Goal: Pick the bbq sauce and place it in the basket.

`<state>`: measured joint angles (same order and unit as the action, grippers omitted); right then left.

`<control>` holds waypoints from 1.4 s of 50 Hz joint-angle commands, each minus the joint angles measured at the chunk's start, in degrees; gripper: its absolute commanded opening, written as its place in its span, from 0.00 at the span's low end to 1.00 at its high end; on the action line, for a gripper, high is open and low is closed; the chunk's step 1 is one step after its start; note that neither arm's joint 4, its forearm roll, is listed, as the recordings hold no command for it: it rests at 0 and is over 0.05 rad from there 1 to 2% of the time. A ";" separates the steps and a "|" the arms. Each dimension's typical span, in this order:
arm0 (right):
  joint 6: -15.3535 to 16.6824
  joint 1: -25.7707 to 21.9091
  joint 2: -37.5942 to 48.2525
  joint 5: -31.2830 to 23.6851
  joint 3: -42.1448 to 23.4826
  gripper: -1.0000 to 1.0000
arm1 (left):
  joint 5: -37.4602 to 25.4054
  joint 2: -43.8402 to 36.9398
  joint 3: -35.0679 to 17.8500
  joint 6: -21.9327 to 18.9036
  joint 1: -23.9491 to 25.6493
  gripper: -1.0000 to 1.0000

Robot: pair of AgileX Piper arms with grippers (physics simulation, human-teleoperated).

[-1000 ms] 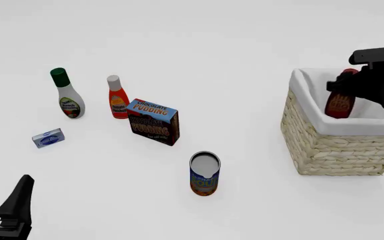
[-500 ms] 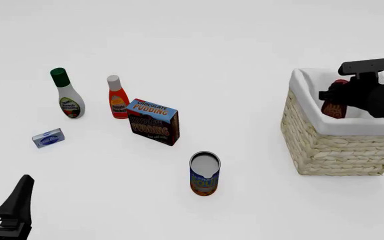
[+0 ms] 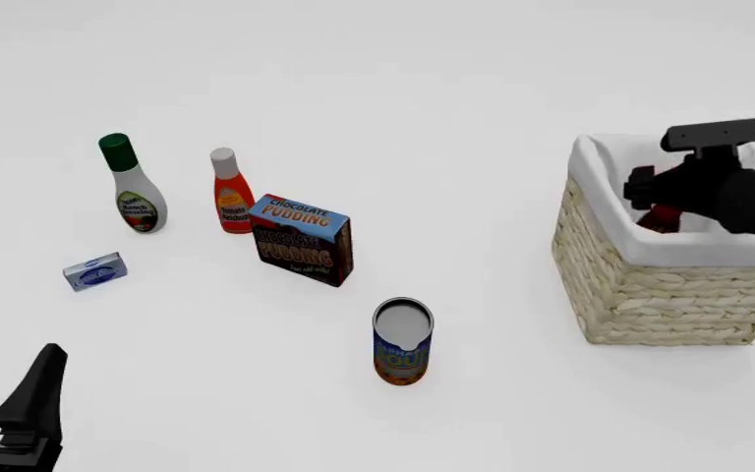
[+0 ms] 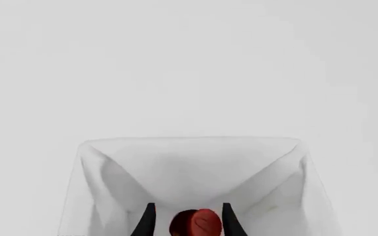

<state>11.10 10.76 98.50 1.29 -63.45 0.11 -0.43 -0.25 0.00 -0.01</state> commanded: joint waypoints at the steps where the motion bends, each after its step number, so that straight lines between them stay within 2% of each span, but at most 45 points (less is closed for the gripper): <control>1: -0.06 -0.09 -0.62 -0.36 -0.20 1.00 | 0.00 -0.01 0.00 0.01 0.00 1.00; 24: 0.28 -0.25 -6.91 -4.27 -1.16 1.00 | 0.00 -0.01 0.00 0.01 0.00 1.00; 44: 1.44 -1.98 -15.68 -10.42 -3.13 1.00 | 0.00 -0.01 0.00 0.01 0.00 1.00; 70: 0.57 -3.64 -26.69 -15.61 -3.71 1.00 | 0.00 -0.01 0.00 0.01 0.00 1.00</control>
<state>11.71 7.66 75.61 -12.72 -67.40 0.11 -0.43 -0.25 0.00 -0.01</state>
